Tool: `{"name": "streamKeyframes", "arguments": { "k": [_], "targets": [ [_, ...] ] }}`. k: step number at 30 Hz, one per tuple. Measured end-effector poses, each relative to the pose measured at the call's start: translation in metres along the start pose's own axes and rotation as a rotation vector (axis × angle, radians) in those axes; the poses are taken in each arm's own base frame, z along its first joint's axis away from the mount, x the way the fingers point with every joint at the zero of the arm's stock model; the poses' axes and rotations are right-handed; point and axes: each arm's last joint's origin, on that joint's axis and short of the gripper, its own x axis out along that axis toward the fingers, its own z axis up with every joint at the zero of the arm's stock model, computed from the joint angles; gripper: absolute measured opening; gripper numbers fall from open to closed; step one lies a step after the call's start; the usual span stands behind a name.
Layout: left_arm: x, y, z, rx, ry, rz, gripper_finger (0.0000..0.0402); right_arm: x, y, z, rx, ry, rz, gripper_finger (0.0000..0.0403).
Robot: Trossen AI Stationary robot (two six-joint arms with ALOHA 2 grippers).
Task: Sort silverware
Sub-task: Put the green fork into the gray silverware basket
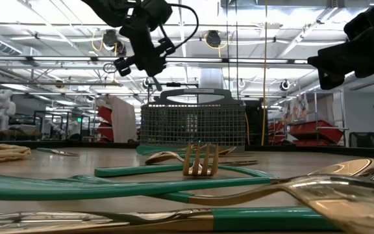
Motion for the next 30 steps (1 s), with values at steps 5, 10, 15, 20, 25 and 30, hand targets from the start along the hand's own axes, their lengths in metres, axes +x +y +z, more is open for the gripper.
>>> {"name": "streamKeyframes", "arguments": {
  "k": [5, 10, 15, 20, 25, 30],
  "targets": [
    [0.017, -0.012, 0.006, 0.025, 0.002, -0.047, 0.0010, 0.000, 0.000, 0.000, -0.001, 0.000, 0.000, 0.0110],
    [0.029, -0.025, 0.016, 0.050, -0.005, -0.067, 0.0010, 0.000, 0.000, 0.000, -0.004, 0.000, -0.001, 0.0110],
    [0.031, -0.035, 0.027, 0.089, -0.044, -0.073, 0.0010, 0.000, 0.000, 0.000, -0.019, 0.000, 0.000, 0.0110],
    [0.029, -0.042, 0.034, 0.118, -0.073, -0.071, 0.0010, 0.000, 0.000, 0.000, -0.020, 0.000, -0.001, 0.0110],
    [0.029, -0.042, 0.035, 0.114, -0.082, -0.067, 0.0036, 0.000, 0.000, 0.000, -0.018, 0.000, -0.001, 0.0110],
    [0.029, -0.041, 0.036, 0.083, -0.128, -0.045, 0.0064, 0.000, 0.000, 0.000, -0.015, 0.000, -0.001, 0.0110]
  ]
}}
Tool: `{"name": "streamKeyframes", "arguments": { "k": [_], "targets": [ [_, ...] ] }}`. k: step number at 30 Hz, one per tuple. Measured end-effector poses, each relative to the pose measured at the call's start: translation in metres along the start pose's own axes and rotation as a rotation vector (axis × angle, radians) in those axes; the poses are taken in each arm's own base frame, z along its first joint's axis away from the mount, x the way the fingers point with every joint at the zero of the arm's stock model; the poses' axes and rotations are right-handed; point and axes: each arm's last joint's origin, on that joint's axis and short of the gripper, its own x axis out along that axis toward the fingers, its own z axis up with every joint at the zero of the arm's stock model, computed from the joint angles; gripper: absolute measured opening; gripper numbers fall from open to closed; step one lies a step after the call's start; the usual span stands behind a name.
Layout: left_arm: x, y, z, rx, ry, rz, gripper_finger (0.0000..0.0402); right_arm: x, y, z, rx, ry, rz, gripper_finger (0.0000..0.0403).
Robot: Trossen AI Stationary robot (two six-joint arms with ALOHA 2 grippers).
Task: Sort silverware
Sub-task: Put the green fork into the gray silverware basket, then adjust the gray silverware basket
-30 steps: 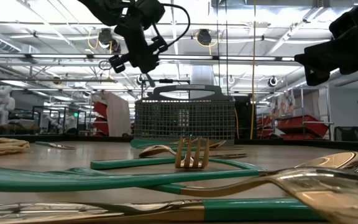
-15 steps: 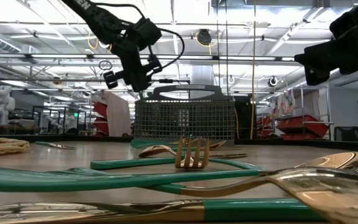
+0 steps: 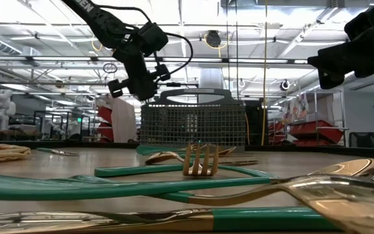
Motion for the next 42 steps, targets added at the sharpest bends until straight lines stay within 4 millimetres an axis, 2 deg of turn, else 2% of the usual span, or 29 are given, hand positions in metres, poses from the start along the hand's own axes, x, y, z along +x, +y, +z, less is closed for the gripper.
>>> {"name": "streamKeyframes", "arguments": {
  "k": [12, 16, 19, 22, 27, 35, 42],
  "targets": [
    [0.000, 0.002, 0.000, -0.018, -0.020, 0.027, 0.0084, 0.000, 0.000, 0.000, -0.008, 0.000, -0.004, 0.0110],
    [-0.008, 0.016, -0.005, -0.184, 0.074, 0.102, 0.0084, 0.000, -0.003, 0.000, -0.011, -0.004, -0.102, 0.0109],
    [-0.021, 0.029, -0.013, -0.331, 0.132, 0.199, 0.0084, 0.000, -0.008, 0.002, -0.003, -0.033, -0.268, 0.0109],
    [-0.039, 0.041, -0.025, -0.507, 0.157, 0.316, 0.0085, 0.002, -0.011, -0.001, -0.022, -0.004, -0.357, 0.0093],
    [-0.076, 0.049, -0.048, -0.790, 0.135, 0.466, 0.0085, 0.009, -0.016, -0.009, -0.029, 0.083, -0.488, 0.0011],
    [-0.123, 0.046, -0.074, -1.239, -0.026, 0.597, 0.0085, 0.027, -0.025, -0.010, -0.026, 0.080, -0.543, 0.0001],
    [-0.149, 0.040, -0.077, -1.436, -0.219, 0.612, 0.0085, 0.048, -0.040, -0.016, 0.003, 0.185, -0.589, 0.0000]
  ]
}}
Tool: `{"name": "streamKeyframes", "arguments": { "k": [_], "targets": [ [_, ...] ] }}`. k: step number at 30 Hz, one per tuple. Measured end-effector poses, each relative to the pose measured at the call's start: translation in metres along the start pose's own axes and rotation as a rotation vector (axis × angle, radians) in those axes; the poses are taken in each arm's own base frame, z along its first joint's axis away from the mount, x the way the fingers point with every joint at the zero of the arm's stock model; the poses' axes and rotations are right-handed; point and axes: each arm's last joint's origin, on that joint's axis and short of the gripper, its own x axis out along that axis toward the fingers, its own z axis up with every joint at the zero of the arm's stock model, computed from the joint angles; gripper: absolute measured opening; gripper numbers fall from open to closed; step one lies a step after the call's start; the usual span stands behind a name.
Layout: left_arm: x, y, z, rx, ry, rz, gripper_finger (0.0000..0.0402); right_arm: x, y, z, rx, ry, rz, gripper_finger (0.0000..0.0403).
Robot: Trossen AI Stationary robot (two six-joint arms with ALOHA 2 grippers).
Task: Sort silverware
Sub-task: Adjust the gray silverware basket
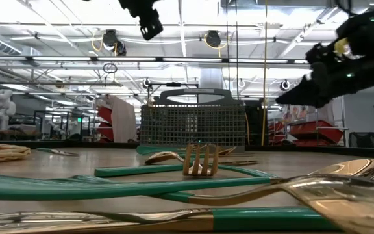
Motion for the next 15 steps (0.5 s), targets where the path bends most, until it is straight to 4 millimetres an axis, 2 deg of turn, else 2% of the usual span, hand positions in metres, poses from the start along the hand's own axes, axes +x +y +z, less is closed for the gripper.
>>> {"name": "streamKeyframes", "arguments": {
  "k": [7, 11, 15],
  "targets": [
    [-0.011, -0.011, 0.002, -0.062, 0.004, -0.087, 0.0085, 0.041, 0.003, 0.021, -0.104, 0.006, -0.003, 0.0000],
    [-0.018, -0.020, 0.002, -0.097, 0.015, -0.147, 0.0085, 0.063, -0.006, 0.016, -0.120, 0.059, 0.017, 0.0000],
    [-0.023, -0.025, 0.003, -0.120, 0.016, -0.182, 0.0085, 0.080, -0.020, 0.006, -0.079, 0.031, 0.048, 0.0000]
  ]
}}
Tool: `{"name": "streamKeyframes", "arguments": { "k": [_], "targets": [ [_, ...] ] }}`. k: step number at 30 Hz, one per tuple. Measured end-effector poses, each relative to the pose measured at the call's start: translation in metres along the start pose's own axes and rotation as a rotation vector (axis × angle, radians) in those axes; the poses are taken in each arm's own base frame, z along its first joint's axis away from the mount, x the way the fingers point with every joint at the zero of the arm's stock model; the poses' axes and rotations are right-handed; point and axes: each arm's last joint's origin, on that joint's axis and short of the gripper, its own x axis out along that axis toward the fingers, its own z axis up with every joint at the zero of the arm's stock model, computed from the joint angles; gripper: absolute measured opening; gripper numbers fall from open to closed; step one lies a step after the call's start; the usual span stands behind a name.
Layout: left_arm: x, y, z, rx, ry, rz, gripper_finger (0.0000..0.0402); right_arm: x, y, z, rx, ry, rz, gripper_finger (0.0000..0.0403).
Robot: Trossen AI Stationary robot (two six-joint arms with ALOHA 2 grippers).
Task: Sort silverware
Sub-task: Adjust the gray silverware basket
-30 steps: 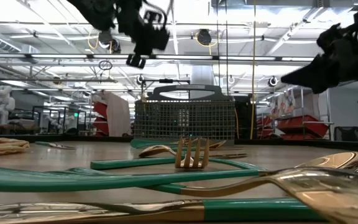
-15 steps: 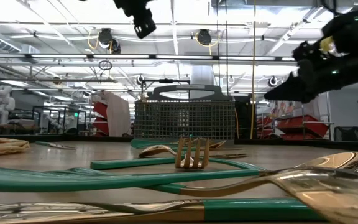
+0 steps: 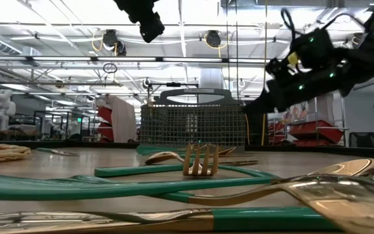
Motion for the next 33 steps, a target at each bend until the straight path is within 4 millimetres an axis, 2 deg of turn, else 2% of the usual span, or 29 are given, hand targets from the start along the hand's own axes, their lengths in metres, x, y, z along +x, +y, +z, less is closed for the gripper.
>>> {"name": "streamKeyframes", "arguments": {
  "k": [5, 8, 12, 15, 19, 24, 28, 33],
  "targets": [
    [-0.007, -0.007, 0.004, -0.108, -0.052, -0.080, 0.0085, 0.021, -0.012, -0.013, 0.037, 0.023, 0.011, 0.0000],
    [-0.011, -0.016, 0.002, -0.203, -0.090, -0.222, 0.0085, 0.041, -0.014, -0.017, 0.042, 0.055, 0.043, 0.0000],
    [-0.009, -0.029, -0.008, -0.307, -0.039, -0.391, 0.0082, 0.066, -0.011, -0.017, 0.032, 0.058, 0.094, 0.0000],
    [-0.007, -0.046, -0.025, -0.347, 0.012, -0.465, 0.0081, 0.076, -0.011, -0.019, 0.028, 0.065, 0.103, 0.0000],
    [-0.003, -0.071, -0.055, -0.373, 0.077, -0.472, 0.0081, 0.080, -0.015, -0.018, 0.025, 0.057, 0.093, 0.0000],
    [0.005, -0.088, -0.087, -0.461, 0.073, -0.429, 0.0081, 0.080, -0.017, -0.018, 0.034, 0.056, 0.081, 0.0000],
    [0.014, -0.089, -0.105, -0.548, 0.059, -0.369, 0.0081, 0.080, -0.021, -0.018, 0.043, 0.055, 0.064, 0.0000],
    [0.022, -0.087, -0.115, -0.635, 0.055, -0.442, 0.0081, 0.080, -0.027, -0.017, 0.067, 0.047, 0.001, 0.0000]
  ]
}}
